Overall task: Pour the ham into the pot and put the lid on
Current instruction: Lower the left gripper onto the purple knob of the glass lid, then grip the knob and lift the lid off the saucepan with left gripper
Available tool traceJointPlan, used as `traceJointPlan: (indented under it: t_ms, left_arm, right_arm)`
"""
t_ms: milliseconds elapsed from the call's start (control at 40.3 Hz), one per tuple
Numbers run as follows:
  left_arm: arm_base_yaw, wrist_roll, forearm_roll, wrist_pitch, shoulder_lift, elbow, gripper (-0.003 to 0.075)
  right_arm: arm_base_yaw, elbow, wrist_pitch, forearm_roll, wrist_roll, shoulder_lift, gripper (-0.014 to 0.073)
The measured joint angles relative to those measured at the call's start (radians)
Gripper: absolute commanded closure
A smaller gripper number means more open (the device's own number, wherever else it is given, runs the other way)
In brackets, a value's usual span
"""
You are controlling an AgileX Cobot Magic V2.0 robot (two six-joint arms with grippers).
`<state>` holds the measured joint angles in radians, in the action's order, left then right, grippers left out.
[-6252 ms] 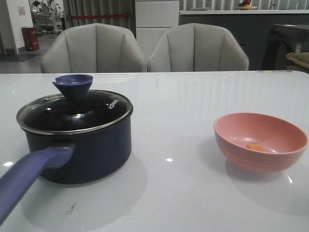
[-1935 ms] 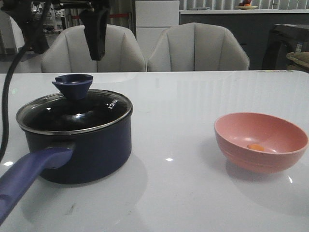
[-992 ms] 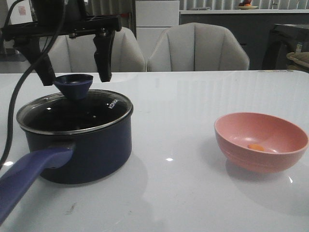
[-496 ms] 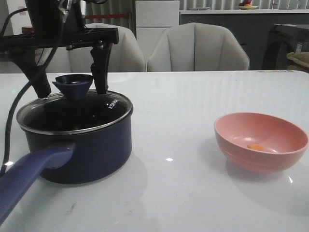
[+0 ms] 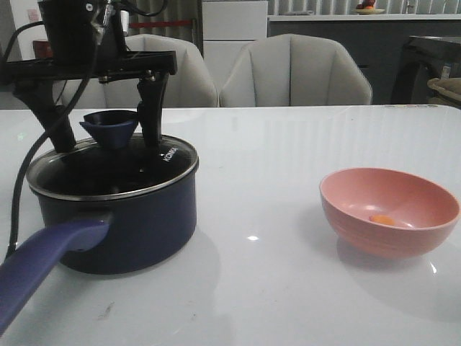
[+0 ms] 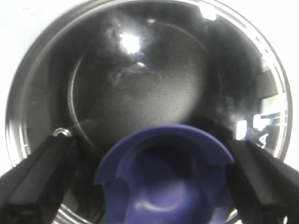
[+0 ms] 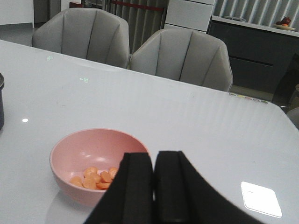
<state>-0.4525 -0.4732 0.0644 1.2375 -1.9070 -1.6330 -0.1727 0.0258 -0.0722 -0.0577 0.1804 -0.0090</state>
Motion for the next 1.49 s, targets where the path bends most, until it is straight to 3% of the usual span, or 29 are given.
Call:
traceJointPlan:
  t_ms: [174,422,1315,1489]
  left_arm:
    - [-0.002,-0.005,0.018,-0.002,0.000,-0.006,0.0414]
    - [-0.002,-0.011,0.026,0.009,0.000,-0.008,0.0598]
    - [-0.002,-0.009,0.009,0.003,0.015,-0.066,0.0601]
    - [0.005,0.044,0.001,0.003,0.033,-0.067,0.0601]
  right_arm:
    - [0.000,0.000,0.000,0.000,0.000,0.000,0.0444]
    - [0.000,0.000,0.000,0.000,0.000,0.000,0.0444]
    - [0.000,0.000,0.000,0.000,0.000,0.000,0.0444]
    - [0.000,0.000,0.000,0.000,0.000,0.000,0.0444]
